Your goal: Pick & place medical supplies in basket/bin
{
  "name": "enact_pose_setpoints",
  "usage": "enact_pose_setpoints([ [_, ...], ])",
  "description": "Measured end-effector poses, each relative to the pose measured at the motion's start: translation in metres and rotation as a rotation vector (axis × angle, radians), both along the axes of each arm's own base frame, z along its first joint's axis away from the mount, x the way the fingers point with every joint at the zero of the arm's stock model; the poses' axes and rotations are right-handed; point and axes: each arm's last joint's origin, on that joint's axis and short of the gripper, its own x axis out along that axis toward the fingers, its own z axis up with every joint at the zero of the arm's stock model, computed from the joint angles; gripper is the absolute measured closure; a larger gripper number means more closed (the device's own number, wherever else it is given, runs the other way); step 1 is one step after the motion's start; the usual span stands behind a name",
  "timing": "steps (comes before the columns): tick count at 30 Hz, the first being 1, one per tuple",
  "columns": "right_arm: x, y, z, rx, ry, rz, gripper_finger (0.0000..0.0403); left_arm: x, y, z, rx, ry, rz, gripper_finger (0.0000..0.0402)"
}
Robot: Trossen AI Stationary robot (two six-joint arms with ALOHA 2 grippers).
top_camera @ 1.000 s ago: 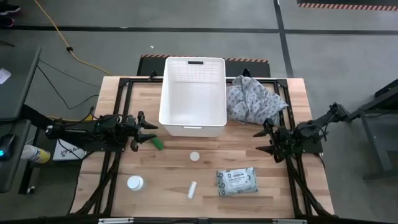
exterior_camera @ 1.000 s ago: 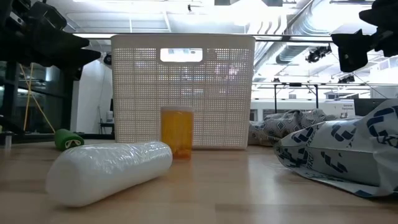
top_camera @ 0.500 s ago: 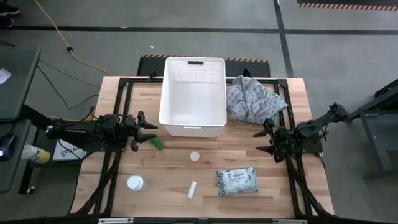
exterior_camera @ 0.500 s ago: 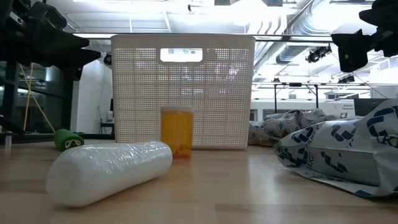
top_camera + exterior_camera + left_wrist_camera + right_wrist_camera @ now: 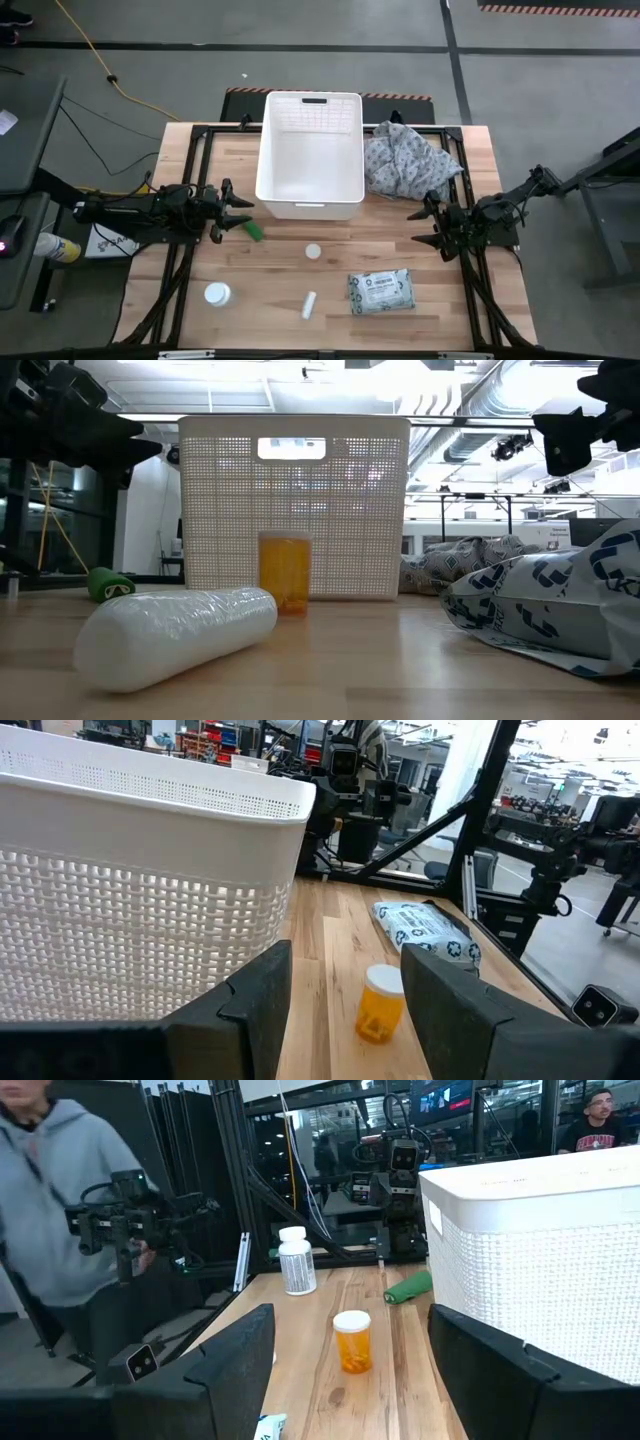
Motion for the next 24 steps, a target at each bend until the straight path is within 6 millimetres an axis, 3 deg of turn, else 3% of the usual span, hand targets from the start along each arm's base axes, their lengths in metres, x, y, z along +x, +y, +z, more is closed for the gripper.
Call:
enact_pose_setpoints([
  [20,0.0,0.0,0.0001,0.0,0.0,0.0,0.0148,0.0,-0.0002,0.0001,-0.001,-0.001,-0.006,0.0181],
  [24,0.0,0.0,0.0,0.0,0.0,0.0,0.0148,0.0,-0.0004,0.0001,-0.099,0.003,-0.014,0.0181],
])
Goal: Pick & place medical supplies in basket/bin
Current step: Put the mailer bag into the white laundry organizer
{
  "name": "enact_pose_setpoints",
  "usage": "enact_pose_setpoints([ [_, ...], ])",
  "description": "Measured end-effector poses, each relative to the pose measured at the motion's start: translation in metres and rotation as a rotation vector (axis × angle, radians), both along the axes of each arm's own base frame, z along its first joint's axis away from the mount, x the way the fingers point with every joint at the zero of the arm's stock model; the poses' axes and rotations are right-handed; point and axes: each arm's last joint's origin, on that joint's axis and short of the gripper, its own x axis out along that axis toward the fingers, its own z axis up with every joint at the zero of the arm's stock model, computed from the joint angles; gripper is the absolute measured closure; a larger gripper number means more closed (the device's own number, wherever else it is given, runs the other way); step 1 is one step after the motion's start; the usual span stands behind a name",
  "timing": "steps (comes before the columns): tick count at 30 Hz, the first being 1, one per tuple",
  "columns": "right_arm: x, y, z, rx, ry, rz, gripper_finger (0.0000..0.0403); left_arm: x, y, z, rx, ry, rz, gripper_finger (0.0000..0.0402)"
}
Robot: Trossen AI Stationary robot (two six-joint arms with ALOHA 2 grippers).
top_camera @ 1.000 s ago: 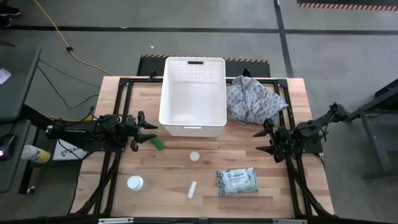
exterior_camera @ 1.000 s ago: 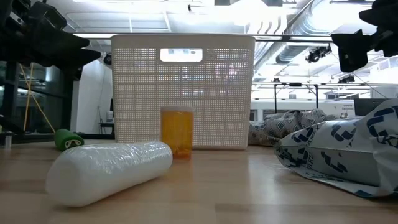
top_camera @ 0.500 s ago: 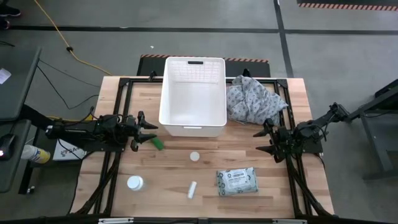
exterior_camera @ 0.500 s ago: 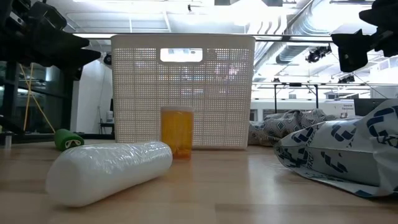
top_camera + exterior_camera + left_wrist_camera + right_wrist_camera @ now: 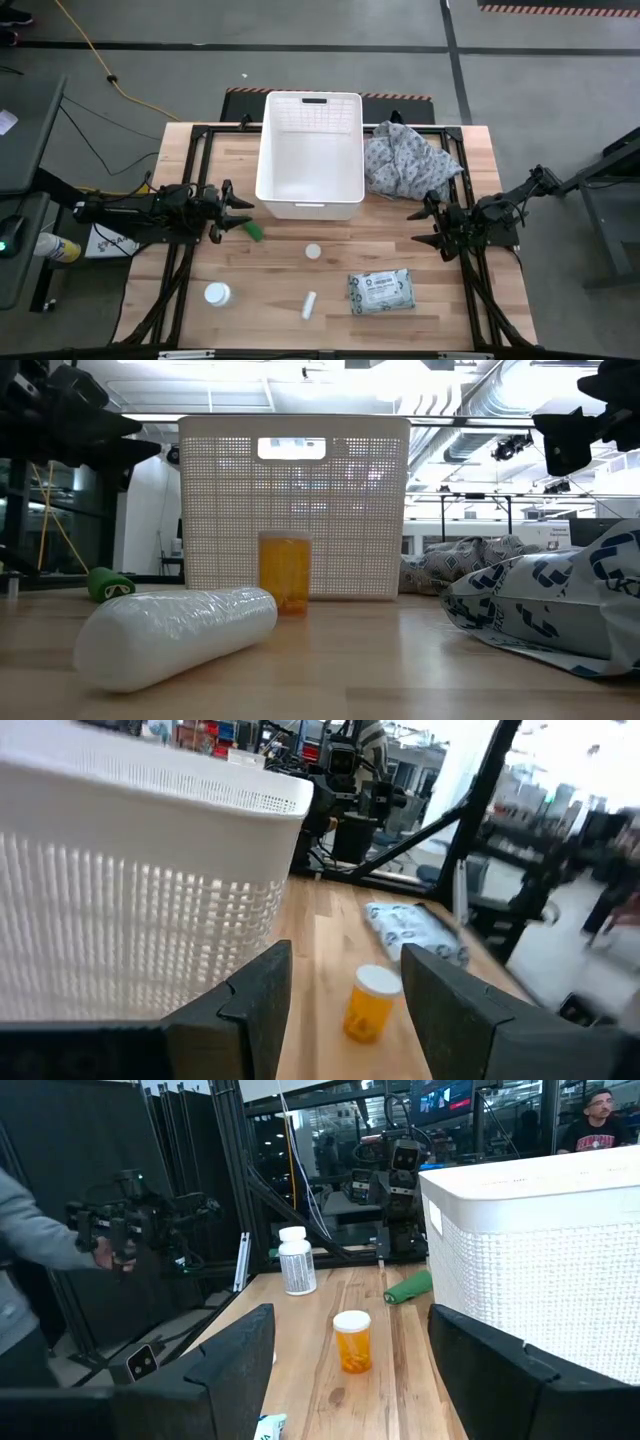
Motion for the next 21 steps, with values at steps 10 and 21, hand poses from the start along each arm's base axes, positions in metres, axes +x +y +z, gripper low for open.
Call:
enact_pose_setpoints([
  [10,0.0,0.0,0.001,-0.004,-0.007,-0.008,0.0148,0.0,-0.001,0.006,-0.503,-0.032,-0.066,0.0181],
  [21,-0.022,-0.01,0.058,0.233,-0.602,0.019,0.0148,-0.017,-0.007,0.051,-0.359,-0.479,-0.384,0.0181],
])
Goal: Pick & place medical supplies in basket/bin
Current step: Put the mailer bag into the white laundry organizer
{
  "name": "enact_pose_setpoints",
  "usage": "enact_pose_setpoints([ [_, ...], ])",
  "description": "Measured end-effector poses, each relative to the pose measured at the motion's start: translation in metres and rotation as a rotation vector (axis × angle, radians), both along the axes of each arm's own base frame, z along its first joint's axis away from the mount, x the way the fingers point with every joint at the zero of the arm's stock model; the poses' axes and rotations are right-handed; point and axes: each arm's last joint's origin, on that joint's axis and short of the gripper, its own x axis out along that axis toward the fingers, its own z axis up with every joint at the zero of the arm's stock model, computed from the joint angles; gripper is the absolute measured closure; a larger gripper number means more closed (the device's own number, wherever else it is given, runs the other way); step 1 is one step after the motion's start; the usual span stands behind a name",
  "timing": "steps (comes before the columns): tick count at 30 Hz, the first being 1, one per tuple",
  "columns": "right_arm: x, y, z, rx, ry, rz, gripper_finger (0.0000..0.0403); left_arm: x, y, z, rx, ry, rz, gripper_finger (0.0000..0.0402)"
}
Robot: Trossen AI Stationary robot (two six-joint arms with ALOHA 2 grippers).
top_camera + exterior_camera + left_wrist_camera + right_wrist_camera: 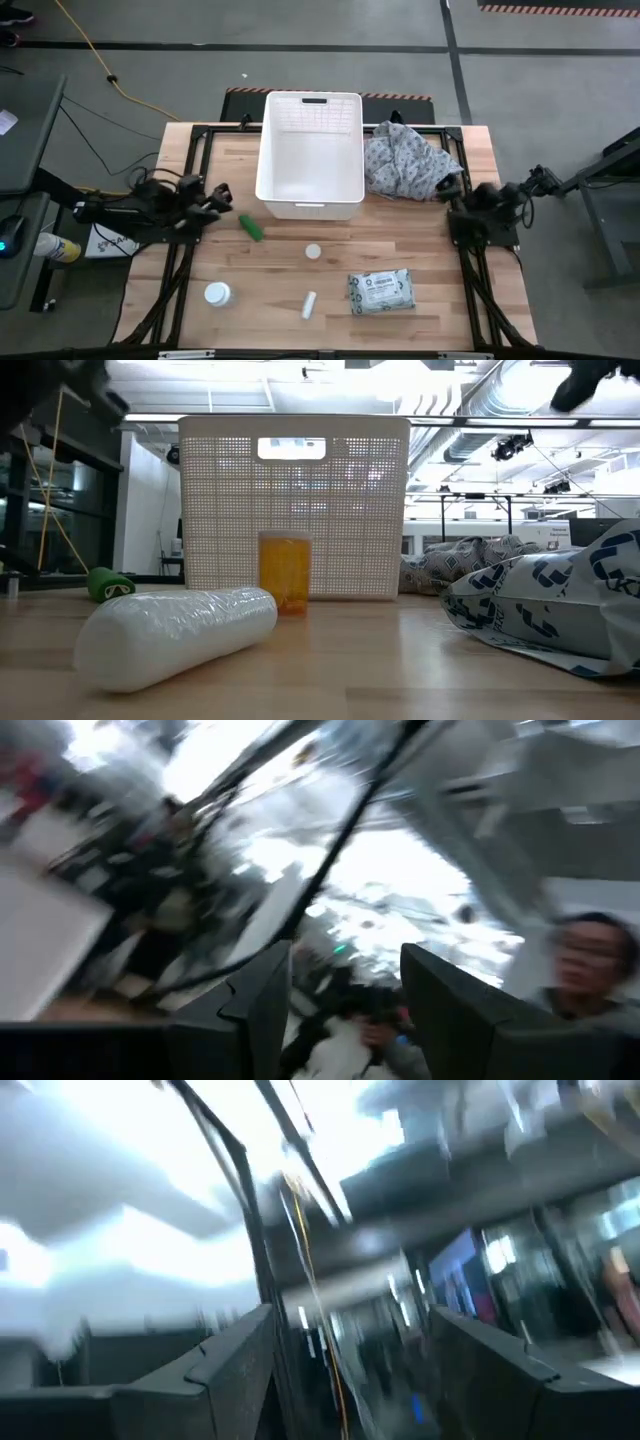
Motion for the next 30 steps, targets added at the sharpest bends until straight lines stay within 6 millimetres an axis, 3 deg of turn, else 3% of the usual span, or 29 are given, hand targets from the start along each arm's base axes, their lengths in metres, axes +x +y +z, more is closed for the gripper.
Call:
enact_pose_setpoints([
  [6,-0.019,-0.002,0.039,-0.222,-0.261,0.024,0.0148,-0.013,-0.002,0.019,0.064,-0.177,-0.076,0.0181],
  [11,-0.024,0.0,0.072,-0.344,-0.331,0.06,0.0148,-0.027,-0.004,0.051,0.132,-0.224,-0.148,0.0181],
  [23,0.003,0.011,0.184,-0.436,-0.002,0.058,0.0148,-0.065,-0.004,0.143,0.232,0.003,-0.144,0.0181],
  [30,0.03,0.022,0.239,-0.443,0.114,0.016,0.0148,-0.075,-0.004,0.174,0.268,0.09,-0.155,0.0181],
])
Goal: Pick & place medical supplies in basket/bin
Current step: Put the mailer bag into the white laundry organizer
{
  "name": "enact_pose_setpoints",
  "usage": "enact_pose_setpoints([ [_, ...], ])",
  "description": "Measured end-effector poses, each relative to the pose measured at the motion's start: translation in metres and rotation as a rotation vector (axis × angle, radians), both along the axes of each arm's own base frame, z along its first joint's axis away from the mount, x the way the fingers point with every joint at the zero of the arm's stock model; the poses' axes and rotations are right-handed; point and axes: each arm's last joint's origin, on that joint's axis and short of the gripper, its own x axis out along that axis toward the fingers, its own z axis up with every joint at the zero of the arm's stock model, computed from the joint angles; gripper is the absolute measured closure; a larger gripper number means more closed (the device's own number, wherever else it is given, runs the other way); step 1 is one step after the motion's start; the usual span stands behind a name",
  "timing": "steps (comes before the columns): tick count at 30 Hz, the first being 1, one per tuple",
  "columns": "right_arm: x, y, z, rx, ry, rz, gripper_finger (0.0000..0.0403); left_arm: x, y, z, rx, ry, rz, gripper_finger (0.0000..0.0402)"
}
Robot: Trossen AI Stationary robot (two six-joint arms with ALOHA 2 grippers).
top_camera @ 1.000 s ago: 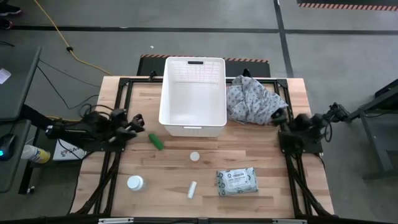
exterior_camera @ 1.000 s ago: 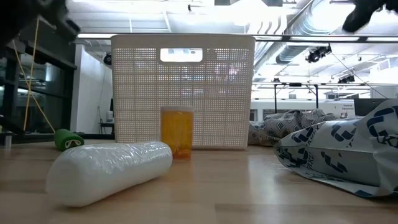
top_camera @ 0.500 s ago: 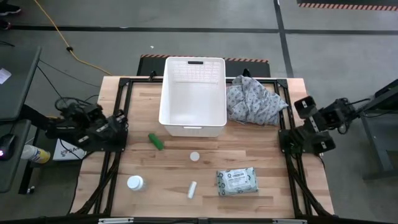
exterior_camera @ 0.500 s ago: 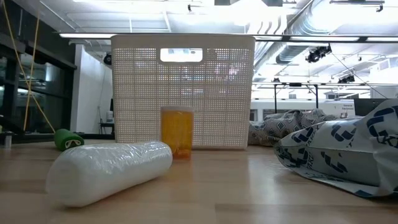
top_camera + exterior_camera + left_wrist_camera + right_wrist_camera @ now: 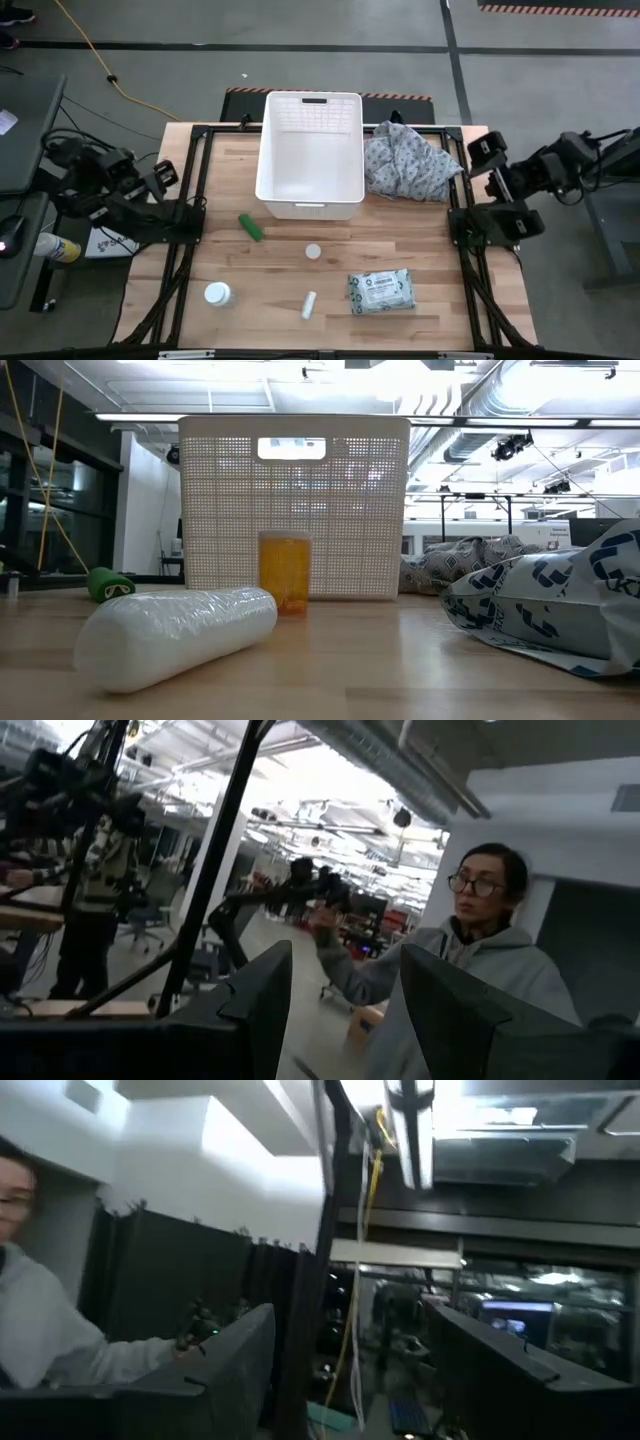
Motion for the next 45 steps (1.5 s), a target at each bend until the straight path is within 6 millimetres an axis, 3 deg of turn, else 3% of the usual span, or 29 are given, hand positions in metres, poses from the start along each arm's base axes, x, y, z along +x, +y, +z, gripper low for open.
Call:
enact_pose_setpoints([
  [8,0.016,0.007,0.035,0.023,-0.002,-0.037,0.0148,0.0,0.0,0.003,-0.001,0.053,-0.004,0.0181],
  [17,0.02,0.009,0.036,0.05,0.042,-0.023,0.0148,0.001,0.0,-0.001,0.0,0.099,-0.004,0.0181],
  [24,0.025,0.01,0.024,0.011,0.163,-0.062,0.0148,0.001,0.0,-0.001,-0.001,0.097,-0.004,0.0181],
  [34,0.031,0.001,-0.009,0.146,0.526,-0.428,0.0148,0.001,0.0,-0.001,-0.022,0.115,-0.011,0.0181],
  [45,0.025,0.0,-0.04,0.259,0.846,-0.394,0.0148,0.002,0.0,-0.002,-0.03,0.127,0.001,0.0181],
])
